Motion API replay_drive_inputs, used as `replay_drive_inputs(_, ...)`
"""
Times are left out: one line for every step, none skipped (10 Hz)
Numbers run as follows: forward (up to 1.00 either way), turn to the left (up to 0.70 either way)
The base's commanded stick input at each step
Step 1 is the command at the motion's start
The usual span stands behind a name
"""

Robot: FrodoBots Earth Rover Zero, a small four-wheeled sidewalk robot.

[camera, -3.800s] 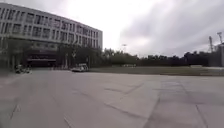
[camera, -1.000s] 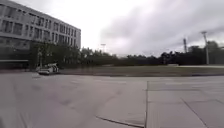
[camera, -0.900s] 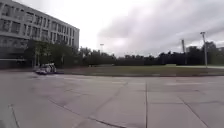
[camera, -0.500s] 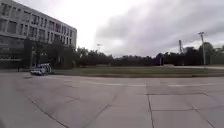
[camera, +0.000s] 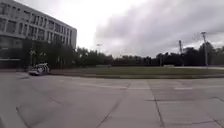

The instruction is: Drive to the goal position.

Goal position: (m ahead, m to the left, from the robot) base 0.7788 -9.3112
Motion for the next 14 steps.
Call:
replay_drive_inputs(0.69, 0.0)
replay_drive_inputs(0.7, -0.09)
replay_drive_inputs(0.7, -0.29)
replay_drive_inputs(0.7, -0.32)
replay_drive_inputs(0.7, -0.34)
replay_drive_inputs(0.7, -0.34)
replay_drive_inputs(0.7, -0.34)
replay_drive_inputs(0.7, -0.34)
replay_drive_inputs(0.7, -0.34)
replay_drive_inputs(0.7, -0.34)
replay_drive_inputs(0.7, -0.34)
replay_drive_inputs(0.7, -0.34)
replay_drive_inputs(0.7, -0.34)
replay_drive_inputs(0.7, -0.34)
